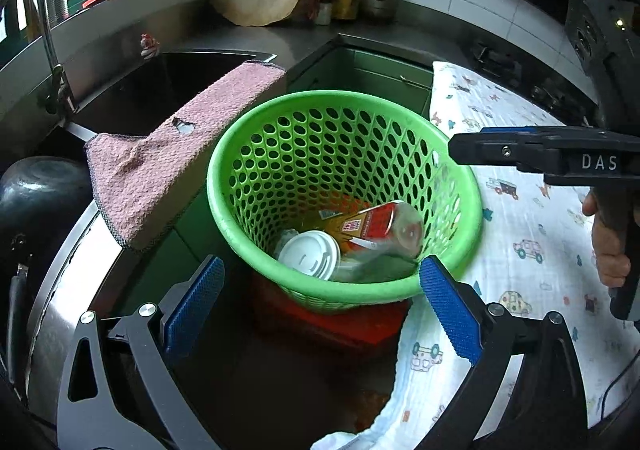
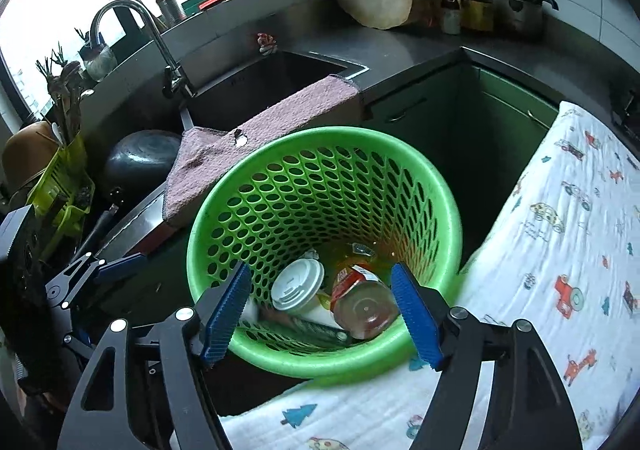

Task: Collect trash
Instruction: 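Drop the medicine box into the green basket by opening the right tool, then move both tools back over the table toward the cans and cups, then grasp the red printed plastic cup with the right tool and lift it, then grasp the white Yili milk carton with the left tool while the right tool lifts the cup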

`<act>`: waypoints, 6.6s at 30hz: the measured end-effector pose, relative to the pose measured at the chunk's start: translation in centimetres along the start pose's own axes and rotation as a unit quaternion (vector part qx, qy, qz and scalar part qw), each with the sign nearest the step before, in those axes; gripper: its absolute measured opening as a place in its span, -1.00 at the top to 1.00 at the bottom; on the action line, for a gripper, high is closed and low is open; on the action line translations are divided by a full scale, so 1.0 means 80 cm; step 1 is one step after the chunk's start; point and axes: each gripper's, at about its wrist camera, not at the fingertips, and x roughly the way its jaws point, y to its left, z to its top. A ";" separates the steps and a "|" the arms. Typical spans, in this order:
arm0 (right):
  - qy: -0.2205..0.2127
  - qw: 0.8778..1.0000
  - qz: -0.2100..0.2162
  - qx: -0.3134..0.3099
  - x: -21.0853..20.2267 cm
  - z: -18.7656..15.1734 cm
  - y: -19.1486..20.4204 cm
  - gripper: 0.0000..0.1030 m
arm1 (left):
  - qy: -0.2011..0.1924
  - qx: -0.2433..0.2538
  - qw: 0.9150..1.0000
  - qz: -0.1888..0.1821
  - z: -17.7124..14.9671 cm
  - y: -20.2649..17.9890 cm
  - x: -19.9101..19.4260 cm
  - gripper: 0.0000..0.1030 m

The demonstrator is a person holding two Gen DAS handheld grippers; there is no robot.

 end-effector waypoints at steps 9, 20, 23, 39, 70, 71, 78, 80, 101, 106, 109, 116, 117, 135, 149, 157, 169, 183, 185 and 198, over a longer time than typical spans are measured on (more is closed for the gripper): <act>-0.019 1.000 -0.018 0.007 -0.052 -0.025 -0.023 -0.54 | -0.005 0.003 1.000 -0.009 0.000 -0.017 -0.013 -0.90; -0.029 0.996 -0.084 0.018 -0.163 -0.117 -0.077 -0.64 | -0.011 0.034 0.999 -0.039 -0.005 -0.078 -0.041 -0.90; -0.029 0.994 -0.104 0.026 -0.196 -0.147 -0.095 -0.66 | -0.009 0.042 0.998 -0.050 -0.007 -0.097 -0.047 -0.90; 0.007 0.983 -0.179 0.037 -0.322 -0.297 -0.184 -0.74 | 0.014 0.096 0.991 -0.096 -0.022 -0.228 -0.067 -0.90; 0.155 0.942 -0.191 -0.226 -0.267 -0.340 -0.266 -0.78 | 0.064 0.119 0.984 -0.116 -0.016 -0.364 -0.037 -0.90; 0.156 0.941 -0.191 -0.230 -0.265 -0.339 -0.267 -0.78 | 0.066 0.119 0.984 -0.117 -0.016 -0.368 -0.035 -0.90; 0.153 0.939 -0.195 -0.237 -0.262 -0.338 -0.268 -0.67 | 0.076 0.122 0.983 -0.117 -0.015 -0.383 -0.024 -0.90; 0.154 0.942 -0.191 -0.230 -0.266 -0.337 -0.268 -0.60 | 0.076 0.123 0.982 -0.120 -0.014 -0.387 -0.024 -0.90; 0.153 0.972 -0.112 -0.140 -0.306 -0.368 -0.242 -0.24 | 0.095 0.159 0.969 -0.163 -0.012 -0.481 -0.004 -0.90; 0.150 0.973 -0.105 -0.139 -0.313 -0.380 -0.234 -0.24 | 0.108 0.157 0.967 -0.168 -0.014 -0.503 0.014 -0.90; 0.148 0.975 -0.102 -0.134 -0.315 -0.384 -0.231 -0.24 | 0.116 0.160 0.967 -0.163 -0.015 -0.517 0.027 -0.90; 0.141 0.978 -0.097 -0.117 -0.317 -0.383 -0.237 -0.25 | 0.140 0.148 0.968 -0.146 -0.015 -0.531 0.060 -0.89; 0.141 0.978 -0.098 -0.116 -0.317 -0.384 -0.237 -0.25 | 0.143 0.144 0.968 -0.149 -0.014 -0.532 0.062 -0.89; 0.130 0.978 -0.105 -0.128 -0.317 -0.377 -0.236 -0.52 | 0.165 0.125 0.960 -0.188 -0.009 -0.538 0.072 -0.35; 0.126 0.977 -0.105 -0.135 -0.316 -0.372 -0.236 -0.60 | 0.171 0.159 0.958 -0.164 -0.008 -0.513 0.070 -0.35; 0.120 0.976 -0.101 -0.154 -0.304 -0.357 -0.233 -0.63 | 0.162 0.173 0.959 -0.154 -0.012 -0.525 0.071 -0.53; 0.139 0.969 -0.103 -0.174 -0.265 -0.352 -0.226 -0.52 | 0.170 0.181 0.955 -0.163 -0.022 -0.504 0.070 -0.35; 0.109 0.977 -0.114 -0.141 -0.277 -0.351 -0.209 -0.48 | 0.157 0.202 0.950 -0.178 -0.048 -0.453 0.022 -0.33; 0.105 0.978 -0.117 -0.138 -0.277 -0.351 -0.202 -0.47 | 0.156 0.206 0.950 -0.178 -0.052 -0.445 0.016 -0.33; 0.059 0.986 -0.112 -0.111 -0.282 -0.320 -0.156 -0.46 | 0.112 0.186 0.959 -0.181 -0.040 -0.371 -0.033 -0.33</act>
